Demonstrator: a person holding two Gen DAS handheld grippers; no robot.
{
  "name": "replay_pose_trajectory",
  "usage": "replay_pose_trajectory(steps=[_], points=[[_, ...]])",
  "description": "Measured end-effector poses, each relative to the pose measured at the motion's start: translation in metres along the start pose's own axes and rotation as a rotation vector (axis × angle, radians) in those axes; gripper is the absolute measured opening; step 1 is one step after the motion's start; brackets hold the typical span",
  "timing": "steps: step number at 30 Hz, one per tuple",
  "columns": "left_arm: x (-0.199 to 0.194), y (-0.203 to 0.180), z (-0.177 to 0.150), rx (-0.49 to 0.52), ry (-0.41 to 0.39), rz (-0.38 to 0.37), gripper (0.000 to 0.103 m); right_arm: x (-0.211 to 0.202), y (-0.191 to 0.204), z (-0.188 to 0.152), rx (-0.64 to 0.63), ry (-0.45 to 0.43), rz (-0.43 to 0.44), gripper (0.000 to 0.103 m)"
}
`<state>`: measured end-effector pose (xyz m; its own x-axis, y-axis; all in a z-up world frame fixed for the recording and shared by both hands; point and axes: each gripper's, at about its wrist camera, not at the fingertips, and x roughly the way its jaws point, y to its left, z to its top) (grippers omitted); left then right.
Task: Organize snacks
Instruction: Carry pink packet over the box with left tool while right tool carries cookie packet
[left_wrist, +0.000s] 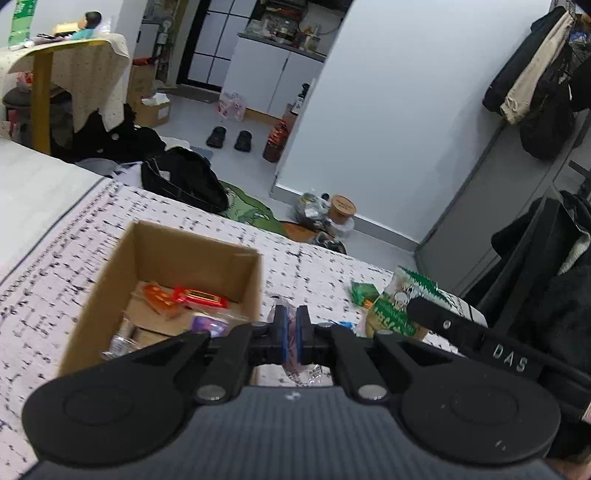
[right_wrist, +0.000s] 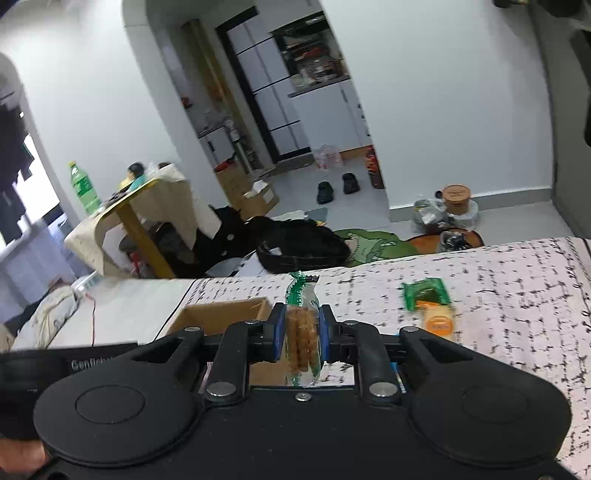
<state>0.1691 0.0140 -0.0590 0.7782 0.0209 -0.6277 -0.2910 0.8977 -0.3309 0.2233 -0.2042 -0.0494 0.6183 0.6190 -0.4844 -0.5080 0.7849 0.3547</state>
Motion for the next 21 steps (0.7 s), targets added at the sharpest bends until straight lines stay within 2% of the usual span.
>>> replay_pose_trajectory(steps=[10,21], points=[[-0.017,0.028,0.011,-0.026,-0.032,0.051,0.003,0.006,0.029,0.002,-0.061,0.016,0.045,0.019],[-0.025,0.058,0.014,-0.049,-0.027,0.111,0.003,0.016,0.061,0.002,-0.128,0.042,0.087,0.019]])
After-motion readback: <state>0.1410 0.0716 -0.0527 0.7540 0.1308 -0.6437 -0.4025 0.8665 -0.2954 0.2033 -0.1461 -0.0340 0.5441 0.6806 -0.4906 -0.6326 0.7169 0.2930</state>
